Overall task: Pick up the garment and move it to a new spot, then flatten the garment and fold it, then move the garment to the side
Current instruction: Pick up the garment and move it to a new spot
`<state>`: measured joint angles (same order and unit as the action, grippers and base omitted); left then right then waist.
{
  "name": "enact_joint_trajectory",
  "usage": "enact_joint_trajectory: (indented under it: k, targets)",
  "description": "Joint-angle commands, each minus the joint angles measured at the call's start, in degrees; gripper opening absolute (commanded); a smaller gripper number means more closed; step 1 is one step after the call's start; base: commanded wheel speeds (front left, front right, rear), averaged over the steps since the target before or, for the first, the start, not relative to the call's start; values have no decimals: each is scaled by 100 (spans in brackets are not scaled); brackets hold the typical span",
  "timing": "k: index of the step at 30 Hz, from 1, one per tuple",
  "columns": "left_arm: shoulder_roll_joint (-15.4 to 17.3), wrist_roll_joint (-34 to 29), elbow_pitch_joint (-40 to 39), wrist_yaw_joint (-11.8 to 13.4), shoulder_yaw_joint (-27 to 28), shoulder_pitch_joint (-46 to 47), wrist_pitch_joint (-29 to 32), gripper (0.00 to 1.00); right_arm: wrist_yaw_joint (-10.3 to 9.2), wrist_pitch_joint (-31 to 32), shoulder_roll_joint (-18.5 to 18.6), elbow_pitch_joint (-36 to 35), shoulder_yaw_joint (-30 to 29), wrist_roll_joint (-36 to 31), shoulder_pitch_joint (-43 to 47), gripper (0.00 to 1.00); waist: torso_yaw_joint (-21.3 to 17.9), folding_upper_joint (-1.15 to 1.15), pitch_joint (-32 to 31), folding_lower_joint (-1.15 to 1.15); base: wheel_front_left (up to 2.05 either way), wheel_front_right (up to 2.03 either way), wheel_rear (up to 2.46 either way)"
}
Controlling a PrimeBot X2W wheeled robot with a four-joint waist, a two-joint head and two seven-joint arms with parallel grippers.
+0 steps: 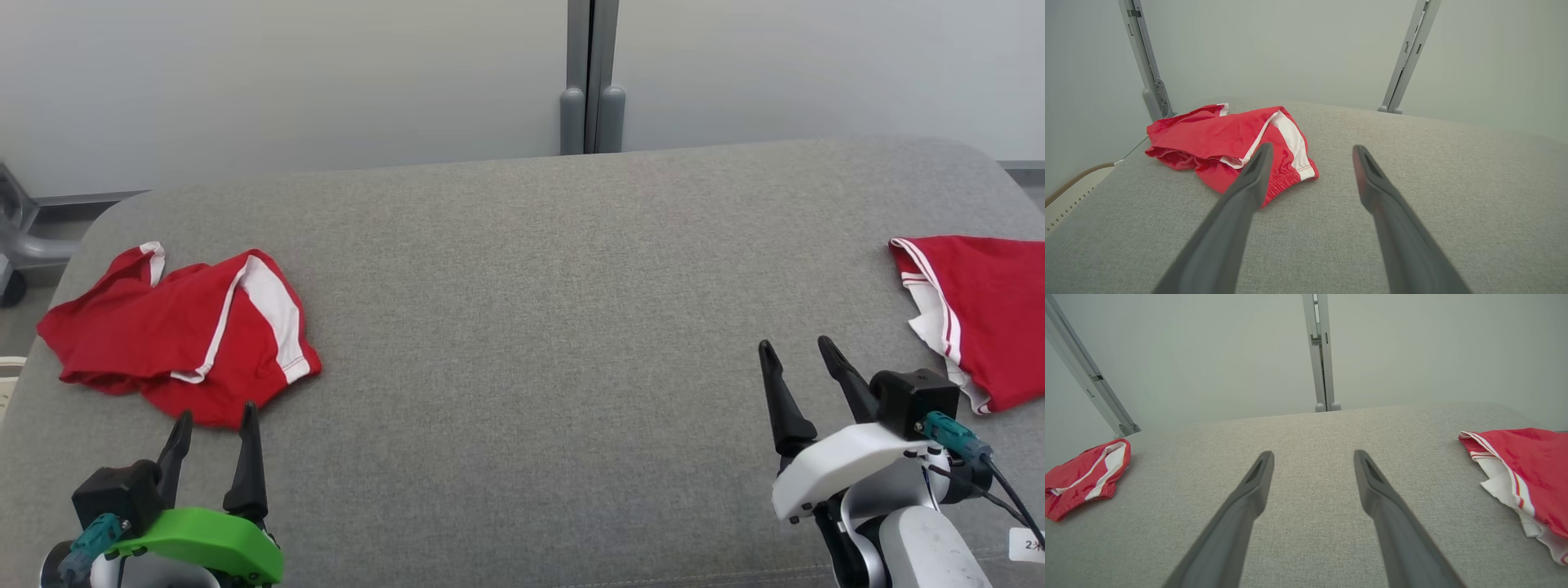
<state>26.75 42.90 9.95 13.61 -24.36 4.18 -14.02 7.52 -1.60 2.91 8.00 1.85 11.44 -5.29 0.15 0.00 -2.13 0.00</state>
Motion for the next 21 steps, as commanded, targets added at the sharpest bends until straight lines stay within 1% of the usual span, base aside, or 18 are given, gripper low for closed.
enact_joint_trajectory:
  k: [1,5,8,10,12,16,17,21]
  targets:
    - [24,10,23,-15,5,-4,-25,100,-6,-13,2,-18,-9,32,39,100,43,0,-4,0,0,0,0]
    - [0,-4,32,11,18,46,-31,100,-7,-16,2,-31,-16,1,63,100,210,0,-18,0,0,0,0]
    - [0,-41,19,15,9,89,-37,100,-7,2,2,-61,-26,6,107,100,458,0,-25,0,0,0,0]
    - [15,-66,22,5,4,123,-38,100,-7,18,2,-75,-30,21,143,100,692,0,-18,0,0,0,0]
    - [23,-91,-27,48,-3,131,-26,100,-7,19,2,-88,-38,30,139,100,961,0,-12,0,0,0,0]
    - [63,-113,-107,92,-10,130,10,100,-7,-1,1,-109,-48,79,143,100,1567,0,8,0,0,0,0]
    - [73,-113,-153,128,0,99,27,100,-7,-13,4,-100,-21,99,110,100,1837,0,20,0,0,0,0]
    - [96,-119,-208,155,-18,64,68,100,-7,-48,4,-69,-5,129,74,100,2320,0,46,0,0,0,0]
